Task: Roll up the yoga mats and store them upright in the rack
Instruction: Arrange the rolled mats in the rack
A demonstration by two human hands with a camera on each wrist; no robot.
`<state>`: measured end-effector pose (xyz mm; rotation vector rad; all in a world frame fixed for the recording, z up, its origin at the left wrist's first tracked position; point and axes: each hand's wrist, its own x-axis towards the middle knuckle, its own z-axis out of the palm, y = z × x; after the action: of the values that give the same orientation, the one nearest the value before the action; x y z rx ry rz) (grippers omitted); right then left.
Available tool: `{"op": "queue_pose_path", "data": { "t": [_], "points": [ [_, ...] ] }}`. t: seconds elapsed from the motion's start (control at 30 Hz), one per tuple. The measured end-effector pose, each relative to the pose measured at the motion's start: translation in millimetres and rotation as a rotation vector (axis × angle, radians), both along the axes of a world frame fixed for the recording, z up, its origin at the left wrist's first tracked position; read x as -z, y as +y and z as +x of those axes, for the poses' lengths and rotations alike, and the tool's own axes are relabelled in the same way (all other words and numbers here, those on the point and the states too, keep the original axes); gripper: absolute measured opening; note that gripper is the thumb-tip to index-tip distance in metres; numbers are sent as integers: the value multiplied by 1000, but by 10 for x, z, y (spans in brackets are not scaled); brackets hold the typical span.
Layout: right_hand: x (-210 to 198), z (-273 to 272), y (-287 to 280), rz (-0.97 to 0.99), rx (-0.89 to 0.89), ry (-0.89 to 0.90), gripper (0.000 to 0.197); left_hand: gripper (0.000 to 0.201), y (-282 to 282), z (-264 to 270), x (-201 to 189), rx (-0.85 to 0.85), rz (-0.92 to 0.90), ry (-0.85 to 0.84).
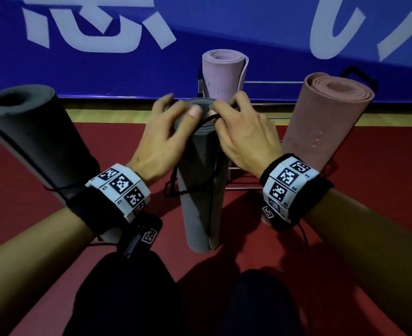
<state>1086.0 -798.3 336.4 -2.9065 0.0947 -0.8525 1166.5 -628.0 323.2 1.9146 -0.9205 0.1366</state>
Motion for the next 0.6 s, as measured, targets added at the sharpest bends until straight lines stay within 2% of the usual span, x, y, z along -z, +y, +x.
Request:
{"op": "queue_pose_path", "data": {
  "t": [0.07, 0.17, 0.23, 0.4, 0.6],
  "points": [
    [6, 3, -14, 23, -17, 7, 24, 35, -20, -61, -71, 16, 87, -160],
    [-13, 27, -59, 104, -1, -41, 24, 16, -72, -13, -92, 7, 95, -305],
    [-18, 60, -119, 171, 18, -61, 23, 14, -70, 86, -140, -81, 70, -289],
    [-17, 149, -267, 342, 44, -108, 21, 32, -22, 342, -241, -176, 91, -167],
    [14, 260, -389, 693, 8, -103, 19, 35, -93, 539, -258, -277, 96, 28]
  ]
}}
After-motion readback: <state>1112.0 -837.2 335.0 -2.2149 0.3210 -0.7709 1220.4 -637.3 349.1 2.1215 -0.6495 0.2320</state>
